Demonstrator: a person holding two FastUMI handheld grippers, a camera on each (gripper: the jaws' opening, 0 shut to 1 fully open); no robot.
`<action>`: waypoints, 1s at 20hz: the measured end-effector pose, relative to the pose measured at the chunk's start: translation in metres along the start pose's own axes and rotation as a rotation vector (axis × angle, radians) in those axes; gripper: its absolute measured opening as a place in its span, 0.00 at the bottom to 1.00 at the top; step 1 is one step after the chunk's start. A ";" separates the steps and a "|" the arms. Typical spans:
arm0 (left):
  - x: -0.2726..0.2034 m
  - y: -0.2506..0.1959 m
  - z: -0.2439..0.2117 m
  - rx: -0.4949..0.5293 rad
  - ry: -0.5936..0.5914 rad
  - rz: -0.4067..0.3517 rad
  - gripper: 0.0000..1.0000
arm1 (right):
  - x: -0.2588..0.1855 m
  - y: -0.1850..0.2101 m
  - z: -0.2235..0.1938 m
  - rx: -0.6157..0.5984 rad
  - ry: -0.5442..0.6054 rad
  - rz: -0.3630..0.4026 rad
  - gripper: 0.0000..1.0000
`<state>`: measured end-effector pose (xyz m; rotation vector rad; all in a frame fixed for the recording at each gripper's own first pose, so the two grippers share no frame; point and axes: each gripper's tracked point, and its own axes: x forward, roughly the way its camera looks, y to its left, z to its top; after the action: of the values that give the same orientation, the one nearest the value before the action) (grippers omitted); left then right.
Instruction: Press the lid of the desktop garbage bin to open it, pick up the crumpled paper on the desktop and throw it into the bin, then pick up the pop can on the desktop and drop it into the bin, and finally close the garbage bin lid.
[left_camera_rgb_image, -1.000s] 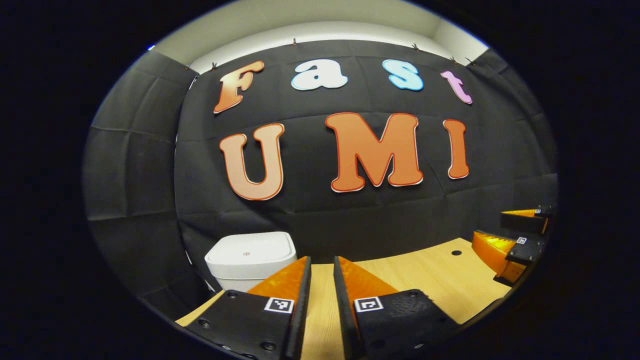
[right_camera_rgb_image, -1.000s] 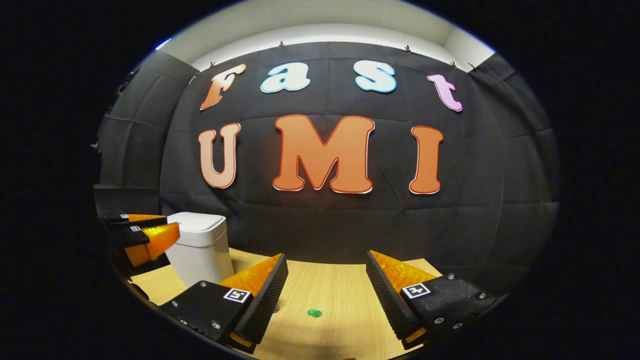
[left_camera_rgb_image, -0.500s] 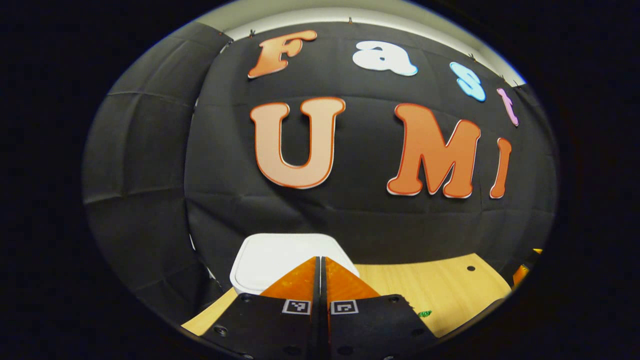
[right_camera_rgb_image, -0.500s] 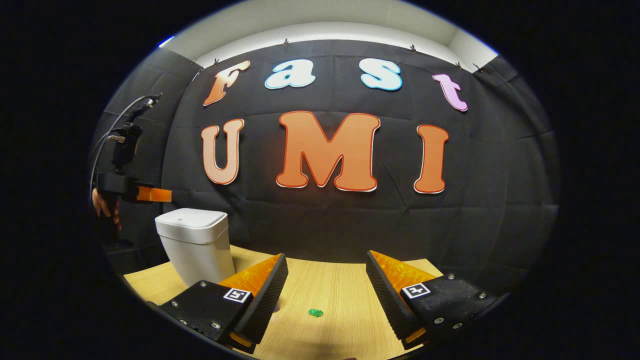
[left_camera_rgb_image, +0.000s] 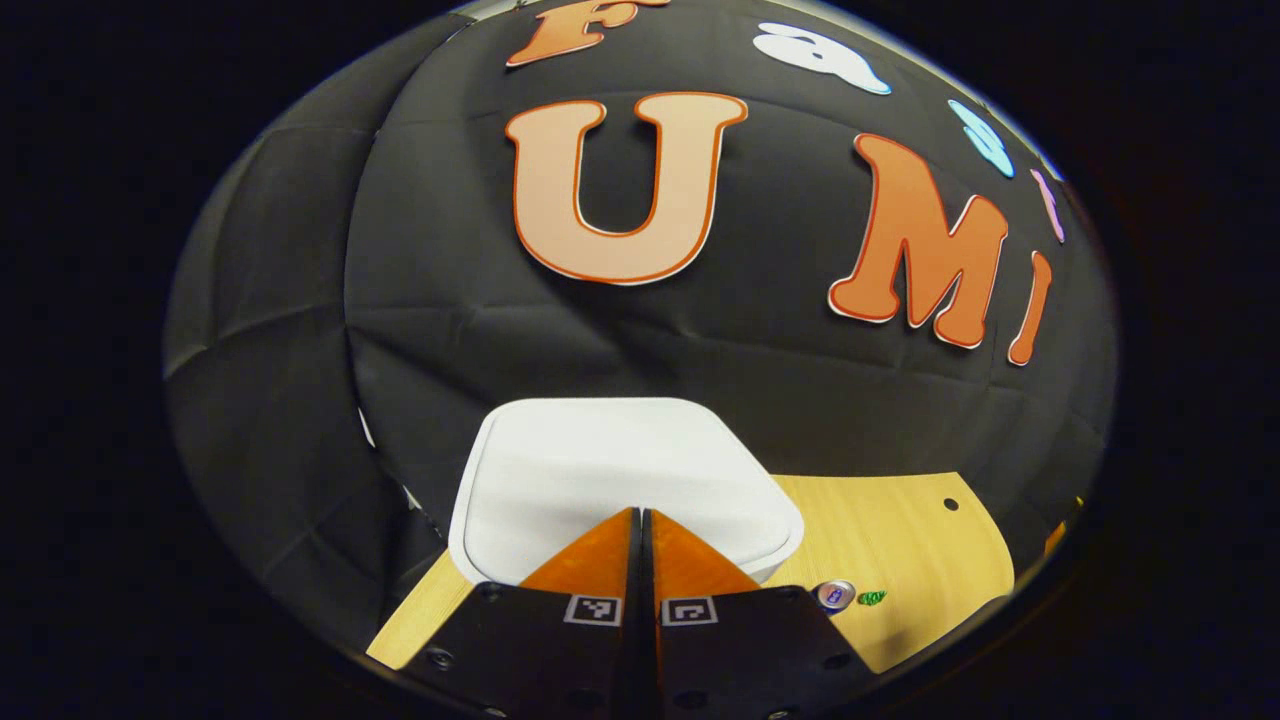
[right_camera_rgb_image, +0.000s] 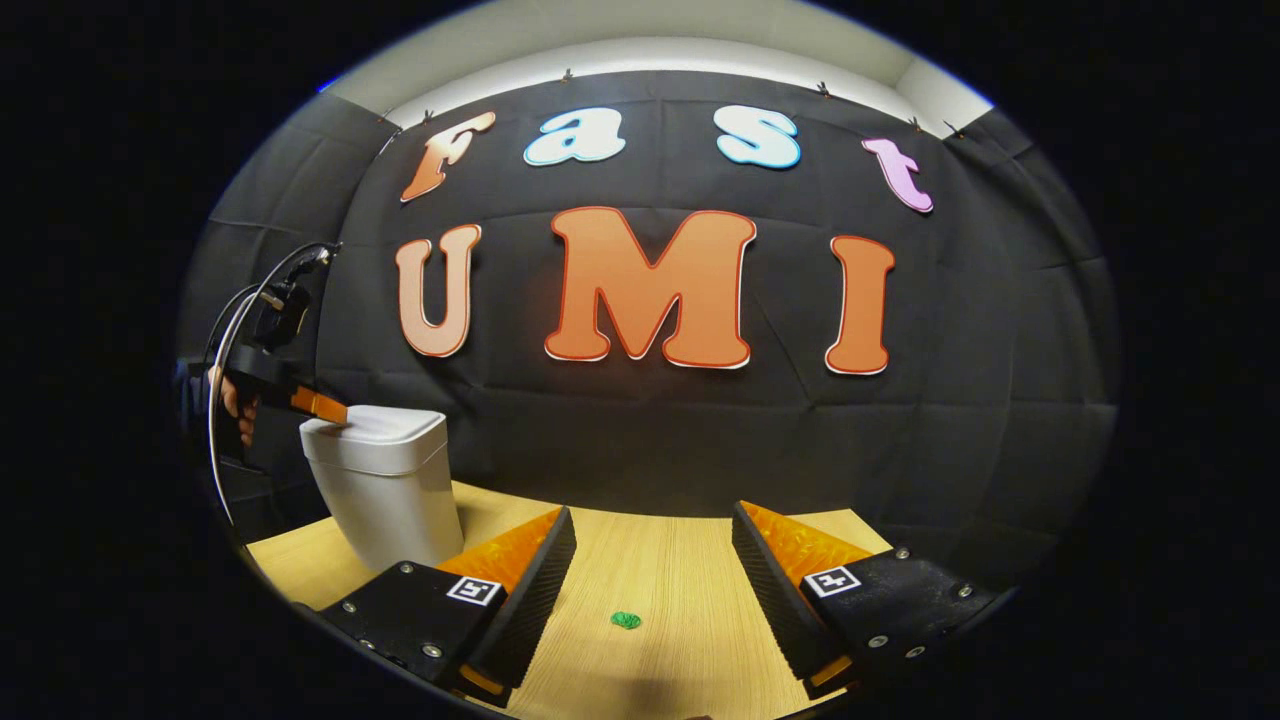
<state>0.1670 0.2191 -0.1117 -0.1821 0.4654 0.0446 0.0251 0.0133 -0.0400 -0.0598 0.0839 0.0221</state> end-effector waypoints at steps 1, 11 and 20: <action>0.002 -0.002 -0.001 0.007 0.012 -0.009 0.00 | 0.001 -0.001 -0.002 -0.001 0.006 -0.003 0.94; -0.016 -0.008 0.014 0.045 -0.032 0.052 0.00 | 0.013 0.015 -0.011 0.006 0.045 0.038 0.94; -0.121 -0.047 0.075 0.089 -0.391 0.057 0.45 | 0.022 0.028 -0.034 0.062 0.105 0.104 0.94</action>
<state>0.0959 0.1863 0.0170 -0.0690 0.0821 0.1123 0.0431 0.0392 -0.0774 0.0055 0.1930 0.1200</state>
